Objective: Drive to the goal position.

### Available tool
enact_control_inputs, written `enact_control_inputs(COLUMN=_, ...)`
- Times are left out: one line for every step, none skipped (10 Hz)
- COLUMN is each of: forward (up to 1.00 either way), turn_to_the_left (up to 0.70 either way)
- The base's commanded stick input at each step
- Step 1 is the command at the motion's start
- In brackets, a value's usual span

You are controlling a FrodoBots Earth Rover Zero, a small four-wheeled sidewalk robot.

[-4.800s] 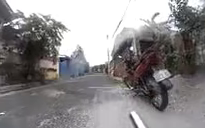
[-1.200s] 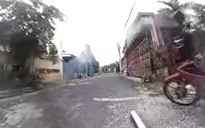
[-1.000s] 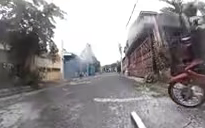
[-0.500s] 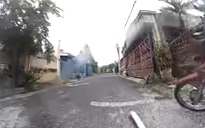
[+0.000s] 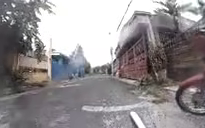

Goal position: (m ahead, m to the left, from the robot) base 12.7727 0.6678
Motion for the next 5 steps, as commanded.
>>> enact_control_inputs(forward=0.5, turn_to_the_left=0.0)
enact_control_inputs(forward=0.5, turn_to_the_left=0.0)
enact_control_inputs(forward=0.5, turn_to_the_left=0.0)
enact_control_inputs(forward=0.5, turn_to_the_left=0.0)
enact_control_inputs(forward=0.5, turn_to_the_left=0.0)
